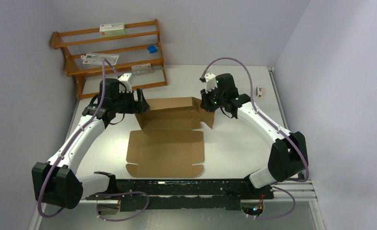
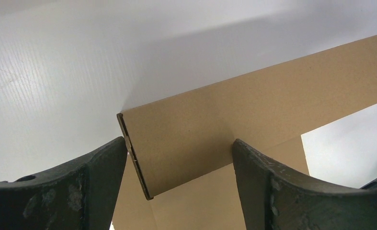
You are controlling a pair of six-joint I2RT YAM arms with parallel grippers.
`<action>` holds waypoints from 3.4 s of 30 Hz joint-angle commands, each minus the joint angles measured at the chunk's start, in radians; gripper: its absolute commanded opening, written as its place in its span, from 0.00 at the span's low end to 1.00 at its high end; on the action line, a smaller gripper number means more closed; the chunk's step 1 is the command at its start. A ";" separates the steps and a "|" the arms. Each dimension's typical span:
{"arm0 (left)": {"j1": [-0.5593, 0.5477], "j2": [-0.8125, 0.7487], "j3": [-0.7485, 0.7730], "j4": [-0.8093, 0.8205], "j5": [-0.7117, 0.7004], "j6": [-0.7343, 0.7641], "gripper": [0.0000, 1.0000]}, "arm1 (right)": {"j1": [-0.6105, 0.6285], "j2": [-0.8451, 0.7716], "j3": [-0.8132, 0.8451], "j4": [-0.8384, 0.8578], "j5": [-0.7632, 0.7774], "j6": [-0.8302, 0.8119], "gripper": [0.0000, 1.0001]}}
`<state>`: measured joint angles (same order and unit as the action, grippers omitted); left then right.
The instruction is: Fold the paper box
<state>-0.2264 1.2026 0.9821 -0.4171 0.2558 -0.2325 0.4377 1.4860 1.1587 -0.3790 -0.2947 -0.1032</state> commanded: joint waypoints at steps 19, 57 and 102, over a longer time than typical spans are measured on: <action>-0.279 -0.280 -0.010 0.000 -0.226 -0.027 0.81 | 0.045 -0.101 -0.091 0.081 0.053 -0.017 0.13; -0.808 0.541 -0.433 1.407 -0.722 -0.094 0.84 | 0.080 -0.119 -0.113 0.086 -0.013 -0.003 0.13; -0.672 0.824 -0.435 1.556 -0.624 -0.514 0.26 | 0.198 -0.148 -0.183 0.273 0.185 0.614 0.24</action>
<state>-0.9070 1.9915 0.5468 1.1736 -0.3912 -0.7341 0.6003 1.3716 0.9833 -0.2050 -0.1230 0.3374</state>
